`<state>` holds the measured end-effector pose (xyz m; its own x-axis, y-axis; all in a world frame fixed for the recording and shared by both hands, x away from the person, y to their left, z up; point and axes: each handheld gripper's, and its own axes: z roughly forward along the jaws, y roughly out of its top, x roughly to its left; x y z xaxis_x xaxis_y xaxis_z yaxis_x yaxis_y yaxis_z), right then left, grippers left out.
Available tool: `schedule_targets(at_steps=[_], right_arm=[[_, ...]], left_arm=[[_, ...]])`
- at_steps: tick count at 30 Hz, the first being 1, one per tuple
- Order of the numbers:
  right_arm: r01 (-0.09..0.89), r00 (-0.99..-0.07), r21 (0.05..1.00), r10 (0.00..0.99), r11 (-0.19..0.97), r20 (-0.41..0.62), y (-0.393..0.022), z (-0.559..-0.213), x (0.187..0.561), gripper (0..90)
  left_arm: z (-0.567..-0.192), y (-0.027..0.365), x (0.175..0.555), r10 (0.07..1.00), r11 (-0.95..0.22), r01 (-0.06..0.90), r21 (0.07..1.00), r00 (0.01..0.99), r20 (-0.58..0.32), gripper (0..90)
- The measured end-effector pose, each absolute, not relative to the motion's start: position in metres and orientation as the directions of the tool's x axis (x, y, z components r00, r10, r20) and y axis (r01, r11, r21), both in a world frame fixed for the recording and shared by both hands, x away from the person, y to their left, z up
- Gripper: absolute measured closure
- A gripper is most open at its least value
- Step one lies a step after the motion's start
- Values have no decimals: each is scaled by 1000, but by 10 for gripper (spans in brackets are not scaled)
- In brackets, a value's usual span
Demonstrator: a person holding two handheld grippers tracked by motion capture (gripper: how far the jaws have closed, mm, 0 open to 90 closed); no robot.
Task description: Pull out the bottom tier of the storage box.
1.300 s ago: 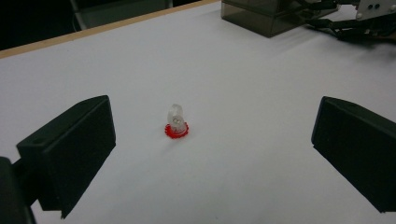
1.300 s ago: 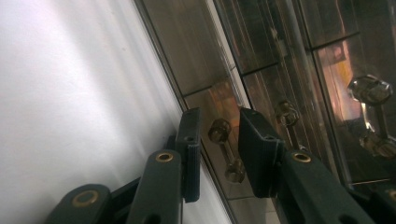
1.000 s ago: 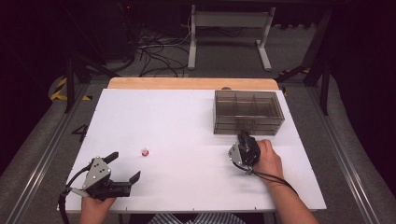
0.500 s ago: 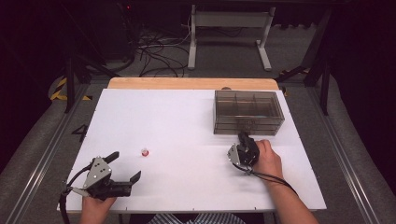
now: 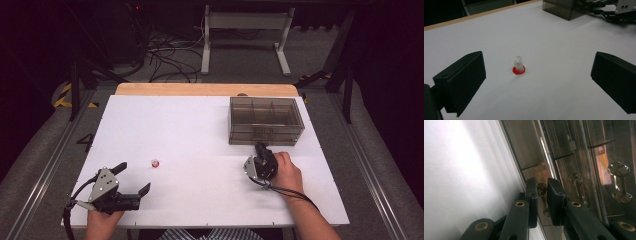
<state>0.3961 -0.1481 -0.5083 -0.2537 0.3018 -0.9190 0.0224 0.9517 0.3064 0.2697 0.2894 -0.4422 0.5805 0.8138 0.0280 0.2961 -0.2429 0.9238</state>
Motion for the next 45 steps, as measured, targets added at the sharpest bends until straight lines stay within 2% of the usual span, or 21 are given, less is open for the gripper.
schedule_targets(at_steps=[14,24,34,45], right_arm=[[23,-273,325,318,946,-908,-150,-507,386,796],[22,-310,339,329,941,-892,-150,-502,383,718],[6,-328,478,454,878,-829,-156,-491,369,643],[-5,-368,548,508,837,-779,-162,-484,365,628]], left_arm=[[-441,292,267,819,-239,291,927,573,31,6],[-442,292,267,818,-240,292,926,575,30,6],[-441,292,267,819,-240,292,926,573,31,6],[-442,292,268,818,-241,294,925,574,31,6]])
